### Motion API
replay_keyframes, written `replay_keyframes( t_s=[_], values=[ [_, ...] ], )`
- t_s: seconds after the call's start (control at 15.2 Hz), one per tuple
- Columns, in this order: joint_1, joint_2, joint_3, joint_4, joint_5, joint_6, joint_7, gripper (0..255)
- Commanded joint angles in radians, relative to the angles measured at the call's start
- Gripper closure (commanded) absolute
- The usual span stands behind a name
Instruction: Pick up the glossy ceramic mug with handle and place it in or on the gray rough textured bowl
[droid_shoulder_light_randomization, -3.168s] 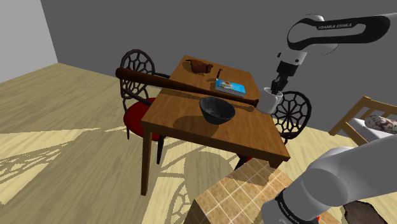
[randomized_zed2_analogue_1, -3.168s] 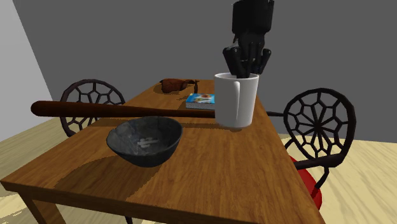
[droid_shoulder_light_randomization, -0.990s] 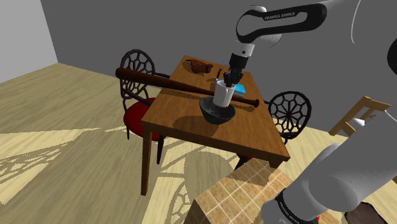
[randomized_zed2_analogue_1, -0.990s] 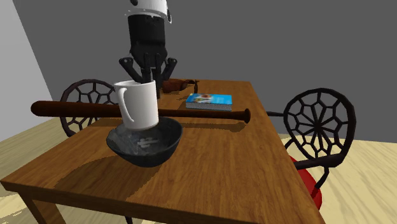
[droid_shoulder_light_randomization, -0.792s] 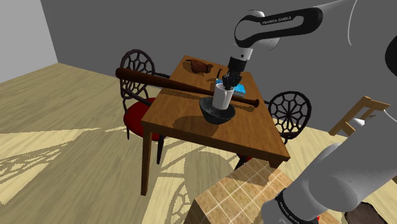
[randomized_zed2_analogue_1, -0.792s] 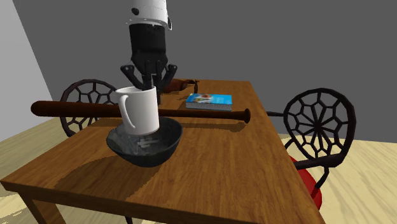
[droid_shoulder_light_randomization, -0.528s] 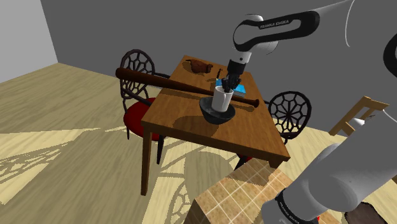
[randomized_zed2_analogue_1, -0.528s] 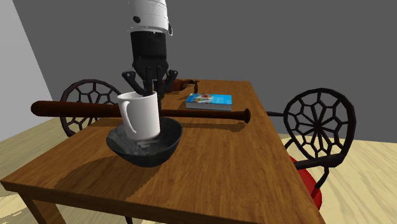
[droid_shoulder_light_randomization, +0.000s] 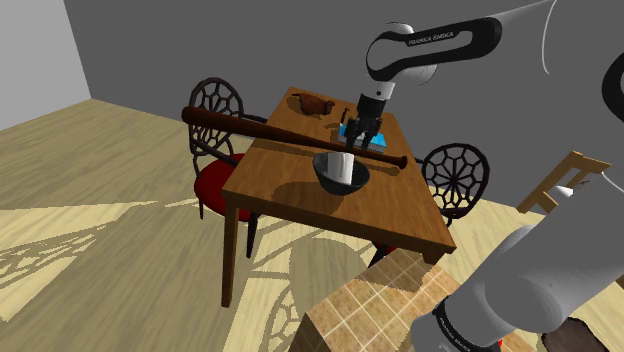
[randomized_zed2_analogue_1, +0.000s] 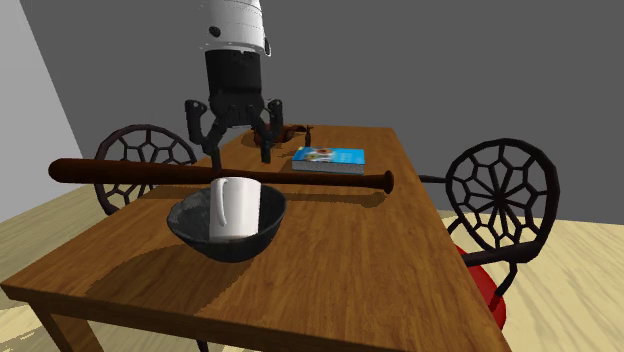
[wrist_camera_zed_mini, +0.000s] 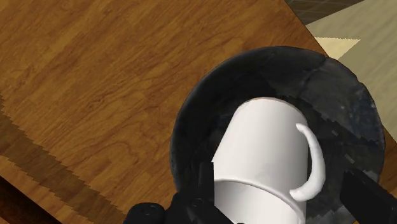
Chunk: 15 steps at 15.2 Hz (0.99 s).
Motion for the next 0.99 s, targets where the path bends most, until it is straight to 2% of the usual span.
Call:
replay_keyframes(
  t_s=[0.0,0.13,0.4,0.92],
  values=[
    [0.0,0.0,0.0,0.0,0.0,0.0,0.0,0],
    [0.0,0.0,0.0,0.0,0.0,0.0,0.0,0],
    [-0.002,-0.009,-0.001,0.118,-0.003,-0.127,0.002,0],
    [-0.002,-0.009,-0.001,0.118,-0.003,-0.127,0.002,0]
  ],
)
